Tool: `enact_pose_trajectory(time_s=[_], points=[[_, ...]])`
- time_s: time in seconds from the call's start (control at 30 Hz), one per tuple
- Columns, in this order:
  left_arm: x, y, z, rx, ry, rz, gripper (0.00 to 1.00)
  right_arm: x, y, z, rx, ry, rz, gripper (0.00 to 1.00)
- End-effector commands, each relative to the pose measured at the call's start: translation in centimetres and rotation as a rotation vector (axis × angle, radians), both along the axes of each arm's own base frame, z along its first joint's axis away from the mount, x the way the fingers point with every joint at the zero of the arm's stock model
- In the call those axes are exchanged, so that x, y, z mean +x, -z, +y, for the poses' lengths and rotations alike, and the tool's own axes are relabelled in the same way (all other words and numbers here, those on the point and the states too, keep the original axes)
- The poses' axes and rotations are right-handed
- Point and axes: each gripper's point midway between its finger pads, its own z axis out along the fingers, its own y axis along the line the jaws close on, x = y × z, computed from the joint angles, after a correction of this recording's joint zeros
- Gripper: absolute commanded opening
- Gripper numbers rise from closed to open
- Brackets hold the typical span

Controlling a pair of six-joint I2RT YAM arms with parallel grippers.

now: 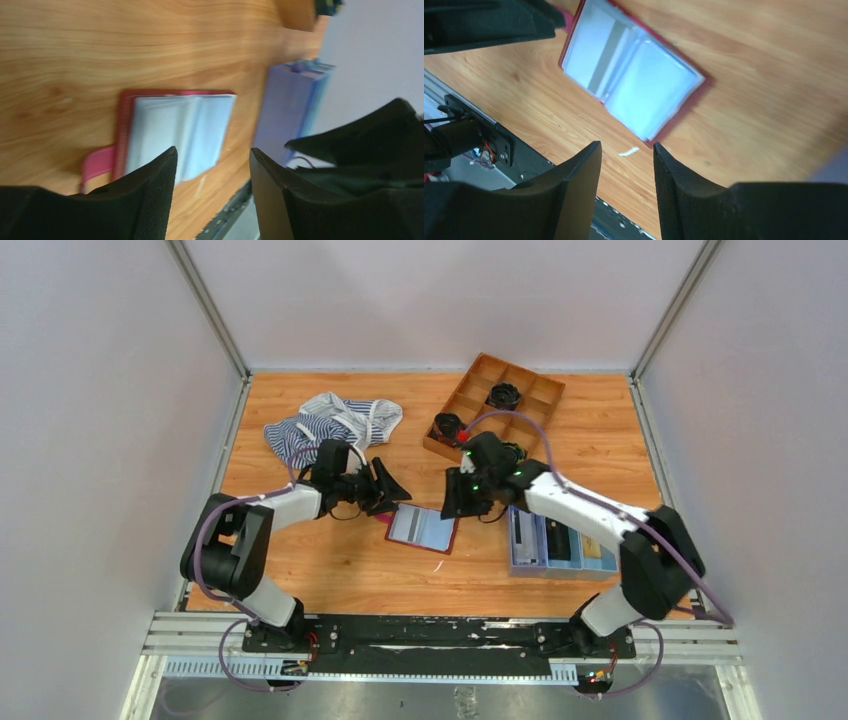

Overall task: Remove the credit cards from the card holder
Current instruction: Remove the credit card from the card holder.

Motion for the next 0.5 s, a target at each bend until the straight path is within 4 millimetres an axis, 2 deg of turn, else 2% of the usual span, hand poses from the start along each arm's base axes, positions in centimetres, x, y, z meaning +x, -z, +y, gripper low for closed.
enact_pose_trajectory(time_s=[0.0, 0.1, 0.23, 0.47], points=[[-0.9, 2.9, 4.1, 0.312, -0.008, 0.062, 0.57, -0.5, 2.2, 6.5, 0.107, -0.050, 0.066, 0.47], [-1.0, 3.1, 4.5, 0.327, 0.017, 0.069, 0.57, -0.6, 5.2, 7.5, 0.113, -0.024, 0.132, 0.46], [-1.4, 4.0, 4.3, 0.326, 0.042, 0.092, 0.57, -0.5, 8.0, 6.4, 0.063, 0.045, 0.164, 0.46], [-1.6, 3.2, 3.2, 0.330, 0.090, 0.038, 0.57, -0.7, 9.0, 3.6, 0.033, 0.154, 0.159, 0.46]])
